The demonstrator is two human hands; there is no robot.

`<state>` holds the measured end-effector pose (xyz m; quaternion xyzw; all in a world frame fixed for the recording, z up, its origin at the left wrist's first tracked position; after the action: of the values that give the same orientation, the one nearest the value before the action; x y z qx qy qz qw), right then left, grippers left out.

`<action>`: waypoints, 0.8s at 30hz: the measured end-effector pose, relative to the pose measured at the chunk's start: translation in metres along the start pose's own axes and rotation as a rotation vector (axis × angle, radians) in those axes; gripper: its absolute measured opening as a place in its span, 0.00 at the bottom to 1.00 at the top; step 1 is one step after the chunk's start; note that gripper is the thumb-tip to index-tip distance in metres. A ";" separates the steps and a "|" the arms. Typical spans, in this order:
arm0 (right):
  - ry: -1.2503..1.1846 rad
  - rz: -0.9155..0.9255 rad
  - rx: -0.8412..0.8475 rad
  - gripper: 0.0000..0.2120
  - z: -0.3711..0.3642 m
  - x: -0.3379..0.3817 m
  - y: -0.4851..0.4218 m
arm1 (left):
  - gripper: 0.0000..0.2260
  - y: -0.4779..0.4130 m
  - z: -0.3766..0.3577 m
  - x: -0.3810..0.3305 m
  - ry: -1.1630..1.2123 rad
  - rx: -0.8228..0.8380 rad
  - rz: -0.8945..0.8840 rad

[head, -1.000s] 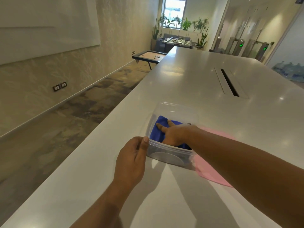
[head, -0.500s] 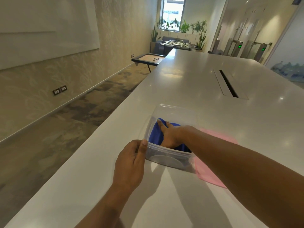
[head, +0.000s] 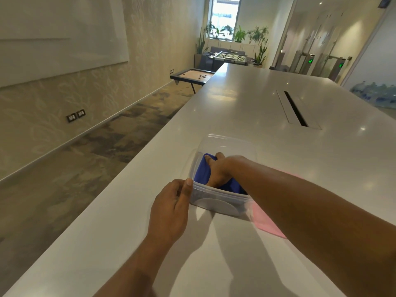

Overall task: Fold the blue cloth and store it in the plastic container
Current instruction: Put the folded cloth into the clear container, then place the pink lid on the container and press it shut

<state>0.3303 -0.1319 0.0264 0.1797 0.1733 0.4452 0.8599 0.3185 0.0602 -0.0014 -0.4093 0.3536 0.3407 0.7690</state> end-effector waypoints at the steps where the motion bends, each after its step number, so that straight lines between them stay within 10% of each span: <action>1: -0.022 0.011 0.000 0.58 -0.001 0.000 0.008 | 0.21 0.001 0.001 -0.001 0.001 0.008 -0.002; 7: -0.251 0.114 -0.502 0.30 0.044 -0.025 0.074 | 0.08 0.010 0.009 0.001 0.039 0.002 -0.016; 12: -0.623 0.038 -0.923 0.20 0.038 -0.102 0.143 | 0.22 0.020 0.013 0.004 -0.126 -0.036 0.012; 15: -0.692 -0.056 -0.945 0.14 -0.007 -0.130 0.168 | 0.23 0.037 0.014 -0.023 -0.532 -0.103 -0.228; 20: -0.616 -0.111 -0.835 0.13 -0.082 -0.145 0.188 | 0.19 0.086 -0.027 -0.077 -0.499 0.109 -0.693; 24: -0.463 -0.072 -0.839 0.13 -0.110 -0.150 0.200 | 0.27 0.105 -0.077 -0.090 -0.471 0.417 -0.522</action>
<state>0.0574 -0.1313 0.0439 -0.0944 -0.2112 0.3951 0.8890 0.1658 0.0177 -0.0003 -0.2313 0.1136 0.1394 0.9561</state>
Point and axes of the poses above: each hand's wrist, its own y-axis away from the middle knuckle, its own z-axis out of the back of the hand, x = y × z, the point moved 5 cm from there along -y, towards the middle knuckle, and after that the axes turned 5 degrees about -z, right-handed, at the moved point
